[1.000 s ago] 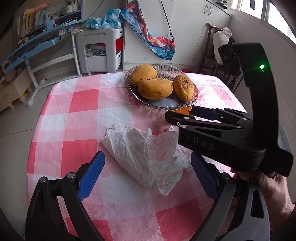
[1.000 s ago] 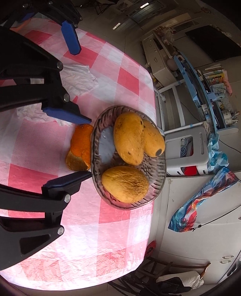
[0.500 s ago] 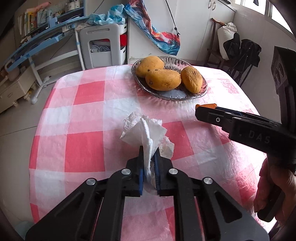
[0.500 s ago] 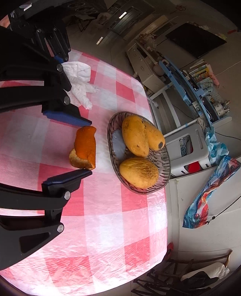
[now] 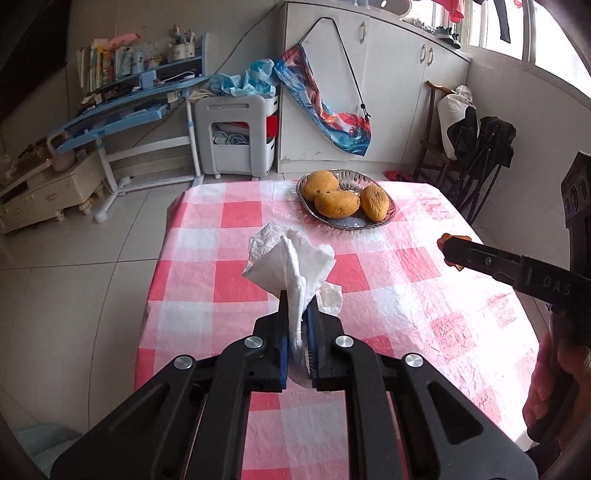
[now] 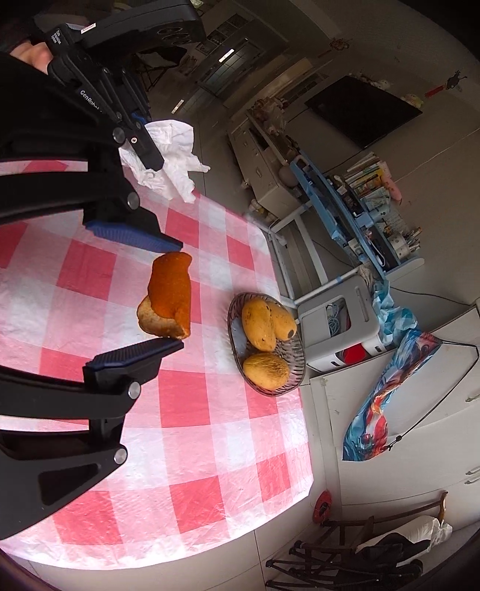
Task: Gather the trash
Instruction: 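Carry the napkin with the left tool while the right tool carries the peel to the bucket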
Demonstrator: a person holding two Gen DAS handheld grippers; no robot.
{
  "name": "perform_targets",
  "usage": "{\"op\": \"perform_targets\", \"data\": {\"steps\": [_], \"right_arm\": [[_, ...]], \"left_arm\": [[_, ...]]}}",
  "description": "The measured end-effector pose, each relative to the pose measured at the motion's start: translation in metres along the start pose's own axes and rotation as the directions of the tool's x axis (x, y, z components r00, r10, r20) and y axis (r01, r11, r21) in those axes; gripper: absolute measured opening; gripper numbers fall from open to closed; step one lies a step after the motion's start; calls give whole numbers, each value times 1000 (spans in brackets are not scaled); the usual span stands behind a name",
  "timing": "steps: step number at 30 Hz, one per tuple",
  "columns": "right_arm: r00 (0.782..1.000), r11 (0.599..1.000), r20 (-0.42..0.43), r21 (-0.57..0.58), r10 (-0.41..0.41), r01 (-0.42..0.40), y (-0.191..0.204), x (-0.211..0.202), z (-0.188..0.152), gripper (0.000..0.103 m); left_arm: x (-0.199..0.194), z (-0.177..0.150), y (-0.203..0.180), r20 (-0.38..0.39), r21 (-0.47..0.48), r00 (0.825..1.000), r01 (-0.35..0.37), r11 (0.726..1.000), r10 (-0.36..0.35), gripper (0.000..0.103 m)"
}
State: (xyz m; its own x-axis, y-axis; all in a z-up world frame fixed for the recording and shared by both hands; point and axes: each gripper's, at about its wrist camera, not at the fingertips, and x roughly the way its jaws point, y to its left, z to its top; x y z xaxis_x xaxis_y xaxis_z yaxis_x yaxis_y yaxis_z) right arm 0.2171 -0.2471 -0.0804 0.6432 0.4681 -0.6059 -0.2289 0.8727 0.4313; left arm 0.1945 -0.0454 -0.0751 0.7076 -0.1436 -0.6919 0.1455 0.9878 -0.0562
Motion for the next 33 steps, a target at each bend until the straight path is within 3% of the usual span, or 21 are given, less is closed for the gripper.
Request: {"op": "perform_targets", "data": {"steps": [26,33], "right_arm": [[994,996,106,-85,22,-13,34,-69,-62,48],[995,996,92,-91,29,-20,39,-79,-83,48]], "left_arm": [[-108,-62,-19,136,18,989,-65,998,62,8],[-122,-77,-23,138,20,989,-61,998,58,8]]}}
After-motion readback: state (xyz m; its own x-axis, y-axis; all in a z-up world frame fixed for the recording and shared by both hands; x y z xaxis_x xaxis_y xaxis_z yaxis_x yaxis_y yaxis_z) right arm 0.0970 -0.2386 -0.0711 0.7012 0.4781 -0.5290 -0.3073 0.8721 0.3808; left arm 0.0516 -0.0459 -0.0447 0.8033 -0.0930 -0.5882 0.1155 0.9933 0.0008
